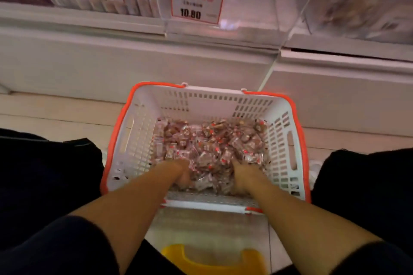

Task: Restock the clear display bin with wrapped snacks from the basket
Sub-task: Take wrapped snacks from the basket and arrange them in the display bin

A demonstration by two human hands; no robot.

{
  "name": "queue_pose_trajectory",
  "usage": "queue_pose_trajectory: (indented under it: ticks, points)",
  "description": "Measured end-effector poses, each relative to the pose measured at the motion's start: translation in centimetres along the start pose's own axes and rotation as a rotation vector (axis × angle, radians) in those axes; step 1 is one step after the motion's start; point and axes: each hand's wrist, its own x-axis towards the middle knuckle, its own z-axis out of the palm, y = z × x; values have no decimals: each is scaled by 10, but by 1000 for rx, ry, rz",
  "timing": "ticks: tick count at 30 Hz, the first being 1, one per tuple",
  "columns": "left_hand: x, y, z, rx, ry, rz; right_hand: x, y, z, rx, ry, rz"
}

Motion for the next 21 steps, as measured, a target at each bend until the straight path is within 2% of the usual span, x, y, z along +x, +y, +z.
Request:
queue_pose_trajectory:
  ticks: [4,8,10,14,16,18,21]
  points:
    - [11,3,20,-132,38,-132,3,-3,4,-112,-58,118]
    - [14,2,29,-231,90,-195,10,-3,6,-90,55,-21]
    - [16,0,33,-199,118,-182,14,-2,6,-44,103,-67]
    - [22,-2,34,-215,216,-96,20,-3,8,140,110,-43]
    - [24,-3,34,-233,202,-84,23,-5,10,254,85,-30]
    - [27,-2,35,-270,183,-57,25,-6,11,294,85,-24]
    - [31,1,34,-407,268,-13,27,-4,7,391,143,21]
